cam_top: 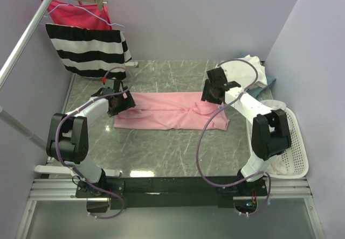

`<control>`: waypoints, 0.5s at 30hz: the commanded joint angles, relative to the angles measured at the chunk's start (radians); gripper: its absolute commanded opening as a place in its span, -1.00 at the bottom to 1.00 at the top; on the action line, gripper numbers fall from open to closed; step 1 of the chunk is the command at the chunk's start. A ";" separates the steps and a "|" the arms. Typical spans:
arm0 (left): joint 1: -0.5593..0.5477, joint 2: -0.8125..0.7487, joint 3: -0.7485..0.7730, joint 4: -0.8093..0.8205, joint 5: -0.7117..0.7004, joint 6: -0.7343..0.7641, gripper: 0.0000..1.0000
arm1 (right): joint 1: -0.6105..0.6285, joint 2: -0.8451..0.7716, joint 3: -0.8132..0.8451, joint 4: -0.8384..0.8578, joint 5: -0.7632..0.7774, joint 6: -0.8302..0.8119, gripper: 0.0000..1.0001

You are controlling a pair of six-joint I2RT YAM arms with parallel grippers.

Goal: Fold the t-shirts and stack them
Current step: Fold the other side of the tshirt into a rectangle

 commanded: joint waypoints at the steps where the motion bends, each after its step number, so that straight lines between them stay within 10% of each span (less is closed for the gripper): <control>1: 0.002 -0.010 0.022 0.000 0.015 0.019 0.94 | 0.001 -0.100 -0.138 0.009 -0.082 0.037 0.11; 15: 0.002 -0.006 0.023 -0.002 0.020 0.020 0.93 | -0.003 -0.014 -0.195 0.112 -0.090 0.056 0.11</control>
